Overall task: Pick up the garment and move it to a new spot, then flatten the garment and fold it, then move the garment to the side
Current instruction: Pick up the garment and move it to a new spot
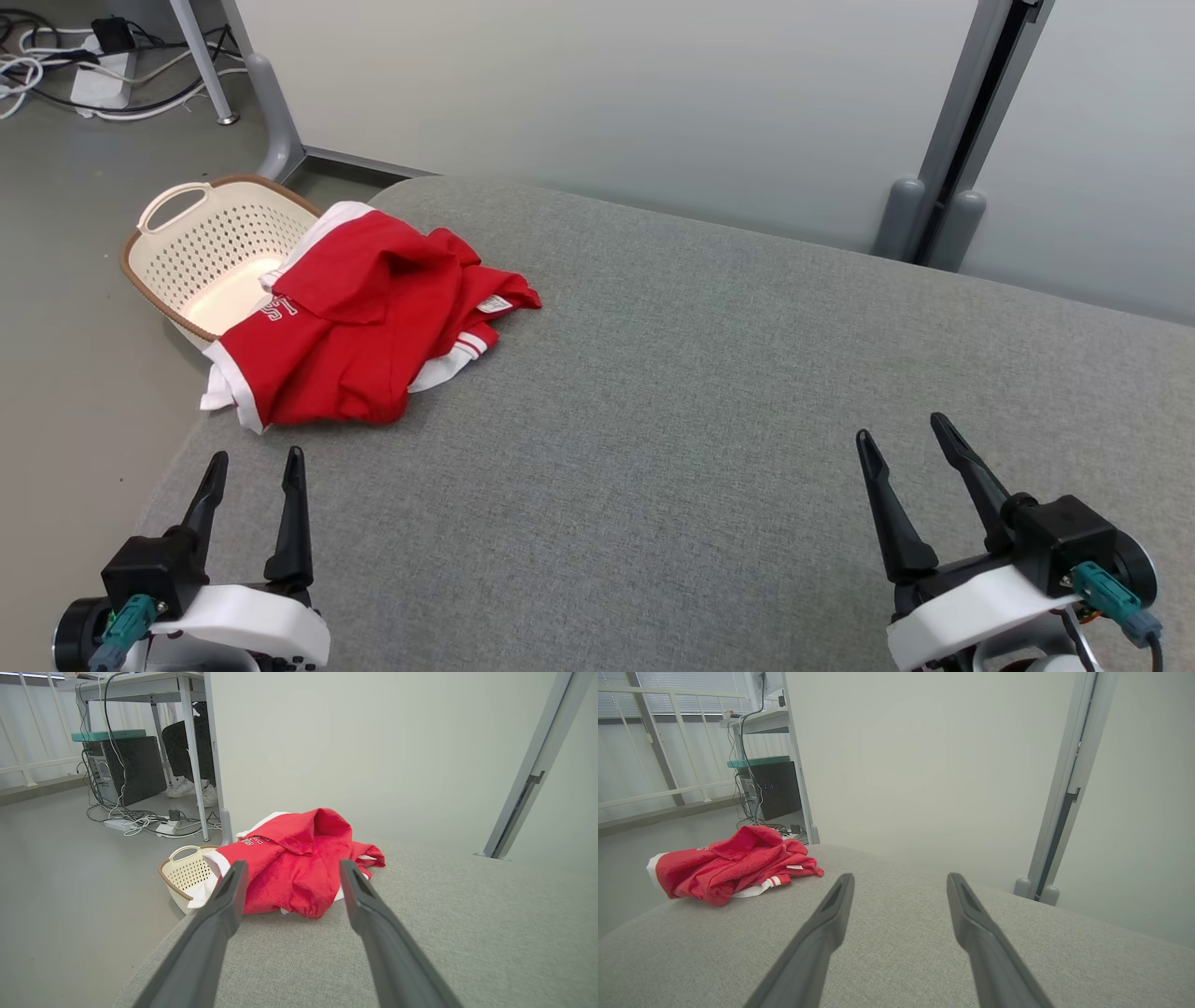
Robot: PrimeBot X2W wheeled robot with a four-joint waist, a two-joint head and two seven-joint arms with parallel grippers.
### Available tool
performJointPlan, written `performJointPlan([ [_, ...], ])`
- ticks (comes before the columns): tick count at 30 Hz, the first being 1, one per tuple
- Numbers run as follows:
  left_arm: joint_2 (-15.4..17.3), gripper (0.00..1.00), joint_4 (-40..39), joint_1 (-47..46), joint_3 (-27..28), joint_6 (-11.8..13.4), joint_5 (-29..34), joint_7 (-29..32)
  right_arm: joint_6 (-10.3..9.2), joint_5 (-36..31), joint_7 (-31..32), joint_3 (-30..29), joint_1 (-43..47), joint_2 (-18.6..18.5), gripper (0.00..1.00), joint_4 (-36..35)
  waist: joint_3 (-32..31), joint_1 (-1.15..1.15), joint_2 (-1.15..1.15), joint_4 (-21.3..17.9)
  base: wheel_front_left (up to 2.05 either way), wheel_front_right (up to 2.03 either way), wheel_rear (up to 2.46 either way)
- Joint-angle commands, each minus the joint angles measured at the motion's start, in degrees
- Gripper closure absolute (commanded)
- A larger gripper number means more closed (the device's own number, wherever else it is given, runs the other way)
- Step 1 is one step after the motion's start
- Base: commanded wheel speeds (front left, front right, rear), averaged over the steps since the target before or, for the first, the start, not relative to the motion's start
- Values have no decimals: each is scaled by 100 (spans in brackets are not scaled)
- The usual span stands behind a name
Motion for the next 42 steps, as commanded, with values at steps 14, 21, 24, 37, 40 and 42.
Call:
performJointPlan([
  [14,63,0,-7,-385,-103,-39,-27,-25,-2,7,69,-31,-128,-65,0,-119,305,0,0,-145,0,0,0],
  [21,33,0,382,-1227,-51,-127,-158,-27,-2,-73,264,-44,-479,-267,0,-445,1138,0,0,-369,0,0,0],
  [24,33,0,779,-1705,4,-200,-268,-27,-2,-104,347,-22,-660,-365,0,-576,1520,0,0,-503,0,0,0],
  [37,206,0,3511,-3294,-1,-481,-578,-9,-2,-51,397,18,-1094,-559,0,-656,2229,0,0,-774,0,0,0],
  [40,235,0,4056,-3536,15,-466,-623,-8,-2,-36,410,4,-1130,-553,0,-640,2222,0,0,-770,0,0,0],
  [42,238,100,4304,-3641,-17,-383,-575,-12,-2,-28,410,-21,-1114,-552,0,-631,2199,0,0,-752,0,0,0],
])
